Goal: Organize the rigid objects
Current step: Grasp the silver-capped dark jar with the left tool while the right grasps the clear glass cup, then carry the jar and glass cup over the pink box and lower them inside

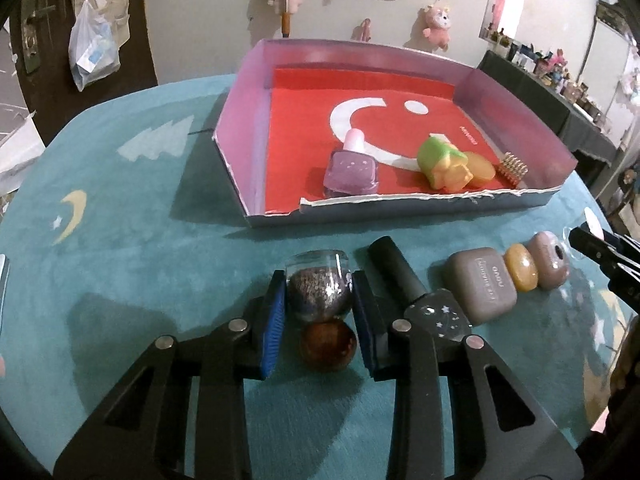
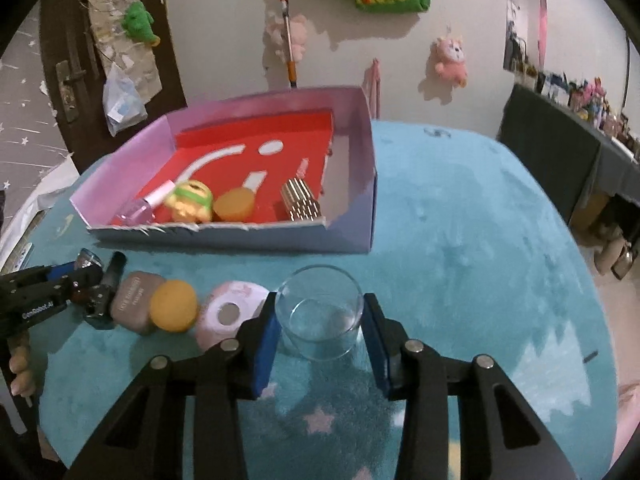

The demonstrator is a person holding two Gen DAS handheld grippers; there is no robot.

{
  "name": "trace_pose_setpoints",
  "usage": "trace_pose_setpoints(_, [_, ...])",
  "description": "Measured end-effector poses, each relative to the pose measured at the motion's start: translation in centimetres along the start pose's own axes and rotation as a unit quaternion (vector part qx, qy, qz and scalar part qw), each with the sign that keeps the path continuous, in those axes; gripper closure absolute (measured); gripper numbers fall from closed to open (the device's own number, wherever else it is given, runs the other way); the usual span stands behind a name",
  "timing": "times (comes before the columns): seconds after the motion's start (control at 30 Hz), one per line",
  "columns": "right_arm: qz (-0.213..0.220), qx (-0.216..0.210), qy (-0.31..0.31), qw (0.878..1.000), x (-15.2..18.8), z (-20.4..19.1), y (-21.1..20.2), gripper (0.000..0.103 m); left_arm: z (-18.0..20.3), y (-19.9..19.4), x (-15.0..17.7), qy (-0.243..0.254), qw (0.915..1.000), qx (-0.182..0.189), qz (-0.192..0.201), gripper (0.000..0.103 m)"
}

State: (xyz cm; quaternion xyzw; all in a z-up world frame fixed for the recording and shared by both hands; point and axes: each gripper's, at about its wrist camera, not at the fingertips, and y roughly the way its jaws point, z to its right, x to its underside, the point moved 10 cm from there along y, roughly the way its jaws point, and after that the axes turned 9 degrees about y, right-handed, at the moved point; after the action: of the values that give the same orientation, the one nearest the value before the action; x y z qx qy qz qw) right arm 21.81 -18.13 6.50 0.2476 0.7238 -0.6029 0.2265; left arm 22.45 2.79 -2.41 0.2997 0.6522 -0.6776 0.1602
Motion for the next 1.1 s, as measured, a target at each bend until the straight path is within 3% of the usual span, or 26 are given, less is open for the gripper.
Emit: trace_pose_setpoints(1.1, [-0.003, -0.011, -0.003, 1.0, 0.3, -0.4, -0.5, 0.06, 0.7, -2.0, -0.6, 0.014, 0.9997, 0.004, 0.02, 0.074])
